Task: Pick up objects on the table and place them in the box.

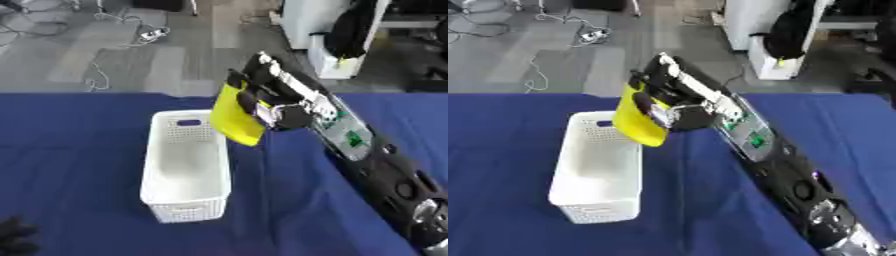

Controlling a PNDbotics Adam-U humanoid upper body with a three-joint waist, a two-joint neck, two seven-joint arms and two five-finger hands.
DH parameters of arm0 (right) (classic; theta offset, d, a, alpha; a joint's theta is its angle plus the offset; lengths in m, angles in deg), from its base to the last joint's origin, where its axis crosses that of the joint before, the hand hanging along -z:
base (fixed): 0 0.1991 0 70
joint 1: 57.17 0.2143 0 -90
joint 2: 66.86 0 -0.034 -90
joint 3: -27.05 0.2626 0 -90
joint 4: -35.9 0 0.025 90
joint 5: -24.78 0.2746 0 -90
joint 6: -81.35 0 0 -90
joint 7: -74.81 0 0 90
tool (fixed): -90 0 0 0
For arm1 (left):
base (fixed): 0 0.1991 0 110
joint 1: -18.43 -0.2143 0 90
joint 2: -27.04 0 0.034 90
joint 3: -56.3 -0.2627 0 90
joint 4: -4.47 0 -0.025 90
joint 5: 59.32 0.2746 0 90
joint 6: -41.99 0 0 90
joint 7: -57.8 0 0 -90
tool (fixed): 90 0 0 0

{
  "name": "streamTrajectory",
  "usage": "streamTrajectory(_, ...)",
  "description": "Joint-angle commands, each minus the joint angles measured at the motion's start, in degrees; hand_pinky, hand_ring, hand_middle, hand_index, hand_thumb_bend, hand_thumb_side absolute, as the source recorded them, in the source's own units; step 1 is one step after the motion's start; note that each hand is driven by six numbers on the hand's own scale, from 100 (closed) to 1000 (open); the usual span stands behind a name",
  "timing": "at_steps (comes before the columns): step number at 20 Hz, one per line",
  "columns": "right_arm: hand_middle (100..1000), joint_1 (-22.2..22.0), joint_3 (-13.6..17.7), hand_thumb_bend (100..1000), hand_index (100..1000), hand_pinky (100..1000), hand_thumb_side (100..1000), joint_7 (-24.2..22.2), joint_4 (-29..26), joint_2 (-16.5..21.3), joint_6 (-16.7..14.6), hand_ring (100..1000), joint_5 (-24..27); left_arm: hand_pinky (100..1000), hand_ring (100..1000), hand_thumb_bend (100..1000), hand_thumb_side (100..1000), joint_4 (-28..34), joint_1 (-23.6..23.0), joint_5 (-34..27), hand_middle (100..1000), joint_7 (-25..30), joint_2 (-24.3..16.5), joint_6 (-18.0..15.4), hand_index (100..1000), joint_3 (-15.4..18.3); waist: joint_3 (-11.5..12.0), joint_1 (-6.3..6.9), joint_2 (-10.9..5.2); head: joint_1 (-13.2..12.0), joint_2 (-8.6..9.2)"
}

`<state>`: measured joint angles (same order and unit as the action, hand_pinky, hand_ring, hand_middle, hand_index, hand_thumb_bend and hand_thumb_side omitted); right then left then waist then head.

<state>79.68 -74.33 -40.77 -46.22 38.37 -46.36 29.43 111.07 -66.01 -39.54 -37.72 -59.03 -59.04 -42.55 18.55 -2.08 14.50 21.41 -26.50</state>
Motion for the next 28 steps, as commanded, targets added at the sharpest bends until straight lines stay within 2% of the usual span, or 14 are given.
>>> streamTrajectory(1, 100, 0.8, 0.9, 171, 100, 100, 498, -14.3, -0.5, 0.4, -14.3, 100, -1.2, 871, 668, 100, 871, 0.6, 0.1, 0.4, 721, 0.0, -0.4, -0.1, 942, 0.0, 0.7, -0.52, -0.44, 0.8, 0.46)
streamTrajectory(9, 100, 0.1, 1.5, 178, 100, 100, 510, -13.3, -1.1, -0.9, -14.3, 100, -4.6, 865, 668, 109, 883, 0.3, 0.3, 0.9, 718, -0.2, -0.5, -0.2, 945, 0.0, 2.8, -4.10, 0.38, 1.0, -0.53)
streamTrajectory(11, 100, 0.1, 1.7, 178, 100, 100, 495, -12.8, -1.1, -1.1, -14.3, 100, -5.5, 864, 668, 100, 882, 0.3, 0.5, 1.0, 718, -0.2, -0.4, -0.3, 946, 0.0, 3.2, -4.80, 0.56, 1.0, -0.54)
streamTrajectory(16, 100, 0.0, 1.8, 187, 100, 100, 526, -11.6, -1.1, -1.6, -14.3, 100, -8.0, 861, 669, 116, 894, 0.1, 0.6, 1.2, 716, -0.4, -0.2, -0.4, 948, 0.0, 4.3, -6.23, 1.11, 1.0, -0.36)
streamTrajectory(18, 100, -0.1, 1.8, 227, 100, 100, 522, -11.0, -1.2, -1.8, -14.3, 100, -8.8, 861, 669, 100, 890, 0.0, 0.6, 1.3, 716, -0.5, -0.1, -0.5, 948, 0.0, 4.7, -6.68, 1.33, 0.9, -0.37)
streamTrajectory(19, 100, -0.2, 1.9, 334, 104, 100, 523, -10.4, -1.2, -2.0, -14.3, 100, -8.9, 861, 669, 117, 897, -0.1, 0.6, 1.3, 716, -0.5, -0.1, -0.5, 948, 0.0, 4.8, -6.92, 1.47, 0.8, -0.37)
streamTrajectory(20, 100, -0.3, 2.0, 284, 100, 100, 516, -9.7, -1.2, -2.2, -14.3, 100, -8.8, 861, 669, 117, 896, -0.1, 0.6, 1.4, 716, -0.6, -0.1, -0.5, 948, 0.0, 4.9, -7.10, 1.57, 0.7, -0.39)
streamTrajectory(21, 712, -0.4, 1.7, 688, 674, 822, 1000, -10.0, -1.4, -2.0, -14.3, 764, -9.6, 860, 669, 117, 898, -0.1, 0.6, 1.5, 715, -0.7, -0.1, -0.5, 949, 0.1, 4.9, -7.29, 1.64, 0.6, -0.51)
streamTrajectory(22, 893, -0.6, 1.5, 721, 861, 1000, 1000, -11.4, -1.7, -2.0, -14.3, 898, -11.4, 860, 669, 117, 898, -0.1, 0.5, 1.5, 715, -0.7, -0.1, -0.5, 949, 0.1, 5.0, -7.43, 1.69, 0.6, -0.65)
streamTrajectory(23, 987, -0.8, 1.4, 754, 952, 1000, 1000, -12.5, -1.9, -2.2, -14.3, 972, -12.6, 860, 669, 118, 898, -0.2, 0.5, 1.6, 715, -0.8, -0.1, -0.5, 949, 0.1, 4.9, -7.51, 1.72, 0.6, -0.77)
streamTrajectory(25, 1000, -1.1, 1.4, 785, 995, 1000, 981, -13.8, -1.9, -2.4, -14.3, 1000, -13.3, 860, 670, 118, 898, -0.2, 0.5, 1.6, 715, -0.9, -0.1, -0.5, 949, 0.2, 4.7, -7.54, 1.69, 0.5, -1.00)
streamTrajectory(28, 1000, -1.2, 1.6, 792, 1000, 1000, 941, -14.5, -2.2, -2.4, -14.3, 1000, -12.4, 860, 670, 118, 897, -0.2, 0.4, 1.7, 716, -1.0, -0.2, -0.5, 949, 0.2, 4.3, -7.28, 1.56, 0.7, -1.17)
